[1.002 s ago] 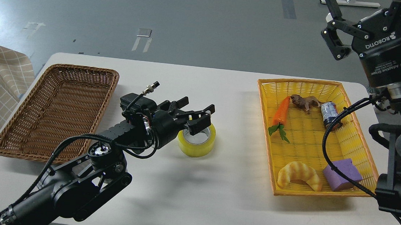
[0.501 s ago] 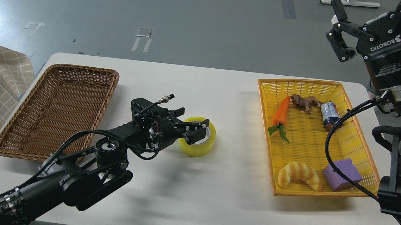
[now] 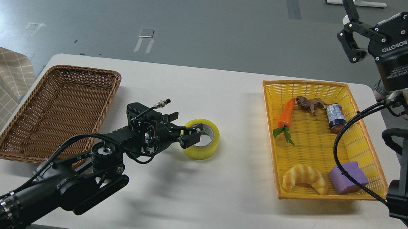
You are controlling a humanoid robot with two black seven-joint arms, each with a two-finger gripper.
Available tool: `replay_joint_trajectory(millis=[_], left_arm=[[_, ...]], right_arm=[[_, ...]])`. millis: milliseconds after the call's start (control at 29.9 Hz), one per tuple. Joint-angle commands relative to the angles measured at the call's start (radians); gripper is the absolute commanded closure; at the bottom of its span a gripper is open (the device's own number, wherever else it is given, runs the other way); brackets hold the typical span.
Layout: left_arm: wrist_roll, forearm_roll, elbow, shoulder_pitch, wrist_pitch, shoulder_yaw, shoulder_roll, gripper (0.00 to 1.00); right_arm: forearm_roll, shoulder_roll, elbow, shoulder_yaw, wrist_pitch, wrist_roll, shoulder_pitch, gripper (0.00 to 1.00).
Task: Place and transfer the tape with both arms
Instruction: 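Close the left gripper on the rim of the tape roll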
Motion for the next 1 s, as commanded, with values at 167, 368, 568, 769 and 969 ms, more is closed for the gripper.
replay_joint_trajectory(millis=[167,368,568,769,969], left_arm=[[-0.004,0.000,0.027,-0.011,0.000,0.039,-0.010,0.02],[-0.007,0.000,0.066,-0.026,0.000,0.039,-0.011,0.02],[-0.008,0.000,0.067,-0.039,0.000,0.070,-0.003,0.03],[-0.014,0.000,0.070,-0.039,0.000,0.076,-0.002,0.05],[-0.022,0.000,0.093,-0.049,-0.005,0.076,-0.002,0.28]], right_arm=[[-0.001,-0.002,0.000,0.017,0.000,0.000,-0.017,0.00],[-0.001,-0.010,0.000,0.043,0.000,0.000,-0.025,0.00],[-0.001,-0.012,0.000,0.057,0.000,0.000,-0.039,0.00],[-0.001,-0.021,0.000,0.066,0.000,0.000,-0.039,0.00],[-0.001,-0.022,0.001,0.075,0.000,0.000,-0.048,0.00]])
